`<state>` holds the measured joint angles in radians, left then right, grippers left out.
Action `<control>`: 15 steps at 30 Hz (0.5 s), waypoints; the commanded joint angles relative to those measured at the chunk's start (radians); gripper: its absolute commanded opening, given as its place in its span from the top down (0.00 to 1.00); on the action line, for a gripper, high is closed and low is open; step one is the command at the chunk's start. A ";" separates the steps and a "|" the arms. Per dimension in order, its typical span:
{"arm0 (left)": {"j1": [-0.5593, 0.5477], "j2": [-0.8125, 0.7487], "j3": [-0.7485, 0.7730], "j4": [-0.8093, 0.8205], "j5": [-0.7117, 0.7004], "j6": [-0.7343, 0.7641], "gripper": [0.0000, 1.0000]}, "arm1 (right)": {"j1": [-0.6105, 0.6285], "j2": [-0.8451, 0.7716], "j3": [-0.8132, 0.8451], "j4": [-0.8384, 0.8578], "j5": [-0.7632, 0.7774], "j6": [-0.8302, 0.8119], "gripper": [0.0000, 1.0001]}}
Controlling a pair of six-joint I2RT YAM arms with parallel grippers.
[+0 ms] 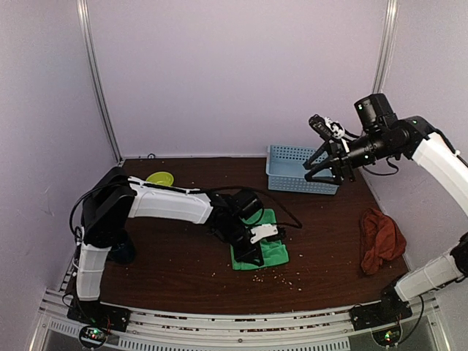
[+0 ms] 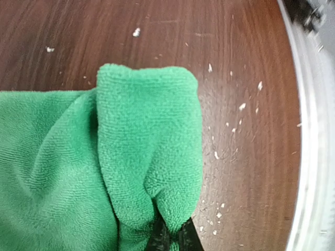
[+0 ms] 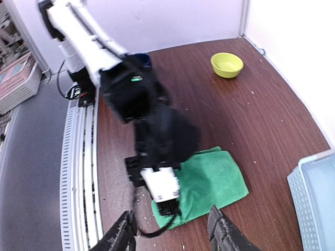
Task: Roll the towels
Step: Roll the towel at the center of the board.
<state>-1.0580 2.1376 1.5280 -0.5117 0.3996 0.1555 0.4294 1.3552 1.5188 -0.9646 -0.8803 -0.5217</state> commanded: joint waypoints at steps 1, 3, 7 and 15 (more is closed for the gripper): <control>0.096 0.132 0.139 -0.129 0.395 -0.126 1.00 | 0.034 -0.069 -0.100 -0.099 -0.084 -0.166 0.53; 0.125 0.217 0.228 -0.208 0.496 -0.128 1.00 | 0.074 -0.099 -0.162 -0.095 -0.049 -0.187 0.53; 0.153 0.349 0.359 -0.300 0.547 -0.149 1.00 | 0.244 -0.114 -0.294 -0.059 0.111 -0.207 0.55; 0.180 0.396 0.363 -0.308 0.596 -0.140 1.00 | 0.465 -0.079 -0.569 0.367 0.548 -0.099 0.55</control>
<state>-0.8757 2.4882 1.9285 -0.7849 0.9939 0.0246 0.8547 1.2644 1.0260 -0.8700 -0.6041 -0.6651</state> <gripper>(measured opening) 0.035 0.424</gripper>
